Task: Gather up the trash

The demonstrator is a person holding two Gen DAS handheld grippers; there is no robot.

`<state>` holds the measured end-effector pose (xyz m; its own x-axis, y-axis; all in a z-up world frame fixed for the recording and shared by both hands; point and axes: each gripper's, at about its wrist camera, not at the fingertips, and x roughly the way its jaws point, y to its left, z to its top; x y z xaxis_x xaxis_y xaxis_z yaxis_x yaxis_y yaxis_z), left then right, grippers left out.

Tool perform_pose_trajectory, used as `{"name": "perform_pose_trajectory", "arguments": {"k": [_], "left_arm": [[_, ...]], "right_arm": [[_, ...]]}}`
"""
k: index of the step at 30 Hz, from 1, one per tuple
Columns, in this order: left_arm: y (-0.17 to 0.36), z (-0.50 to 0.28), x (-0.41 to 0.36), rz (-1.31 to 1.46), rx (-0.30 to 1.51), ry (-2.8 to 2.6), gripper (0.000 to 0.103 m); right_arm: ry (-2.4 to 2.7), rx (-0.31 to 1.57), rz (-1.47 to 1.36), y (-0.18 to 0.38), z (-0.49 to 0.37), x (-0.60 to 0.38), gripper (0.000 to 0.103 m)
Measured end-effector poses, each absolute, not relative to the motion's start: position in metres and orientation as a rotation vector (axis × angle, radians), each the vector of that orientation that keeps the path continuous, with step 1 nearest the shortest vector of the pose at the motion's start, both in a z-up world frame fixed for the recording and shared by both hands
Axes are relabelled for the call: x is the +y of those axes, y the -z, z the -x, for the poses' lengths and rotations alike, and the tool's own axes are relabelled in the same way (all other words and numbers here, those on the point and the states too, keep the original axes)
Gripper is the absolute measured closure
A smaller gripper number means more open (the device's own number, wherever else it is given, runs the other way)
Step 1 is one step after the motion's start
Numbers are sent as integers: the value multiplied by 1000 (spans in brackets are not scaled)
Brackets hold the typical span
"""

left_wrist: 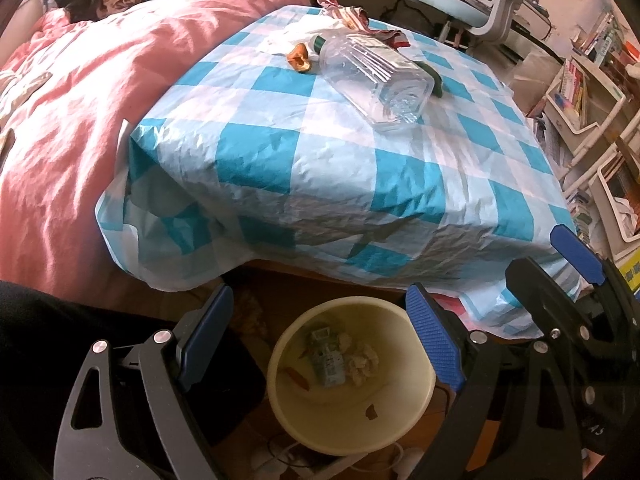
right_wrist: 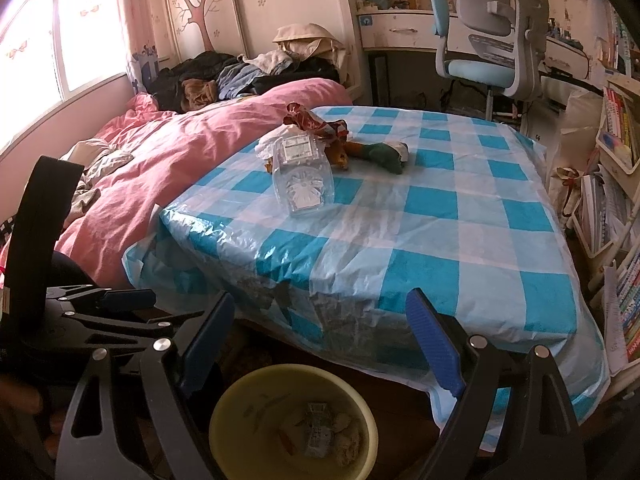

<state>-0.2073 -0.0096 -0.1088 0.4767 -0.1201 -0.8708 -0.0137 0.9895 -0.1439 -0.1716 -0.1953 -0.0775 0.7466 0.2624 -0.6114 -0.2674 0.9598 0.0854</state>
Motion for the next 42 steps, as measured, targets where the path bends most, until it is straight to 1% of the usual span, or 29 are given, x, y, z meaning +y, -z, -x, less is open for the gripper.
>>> {"name": "perform_pose_trajectory", "arguments": {"k": [34,42], "left_arm": [[112,195,1,167,1080,15,19],[96,177,17,215,1038,-19,19]], "right_arm": [[-308,697,44,82,158,-189,17],[-332,688,73,74,134,-181,17]]}}
